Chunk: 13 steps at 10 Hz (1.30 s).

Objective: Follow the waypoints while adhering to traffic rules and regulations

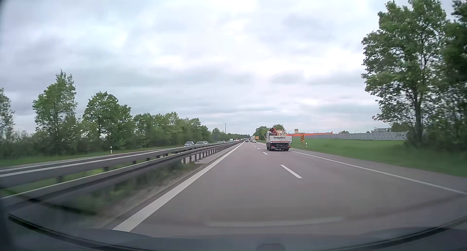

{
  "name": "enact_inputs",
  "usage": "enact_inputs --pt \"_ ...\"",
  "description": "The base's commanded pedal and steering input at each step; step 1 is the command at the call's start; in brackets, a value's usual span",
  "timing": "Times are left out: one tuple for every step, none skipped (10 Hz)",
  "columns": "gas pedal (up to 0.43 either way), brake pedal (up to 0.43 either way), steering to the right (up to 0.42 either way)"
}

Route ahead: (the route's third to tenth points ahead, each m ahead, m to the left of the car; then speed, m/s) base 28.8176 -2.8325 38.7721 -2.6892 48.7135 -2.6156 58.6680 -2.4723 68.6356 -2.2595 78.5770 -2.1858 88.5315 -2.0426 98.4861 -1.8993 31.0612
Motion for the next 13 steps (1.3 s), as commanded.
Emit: enact_inputs --pt "0.220 0.000 -0.003" --pt "0.220 0.000 -0.003" --pt "0.220 0.000 -0.003" --pt "0.220 0.000 -0.003" --pt "0.209 0.000 -0.003" --pt "0.209 0.000 -0.003" --pt "0.209 0.000 -0.002" --pt "0.209 0.000 -0.001" --pt "0.209 0.000 -0.001" --pt "0.209 0.000 -0.001" --pt "0.209 0.000 0.000" --pt "0.209 0.000 0.000" --pt "0.209 0.000 0.000"
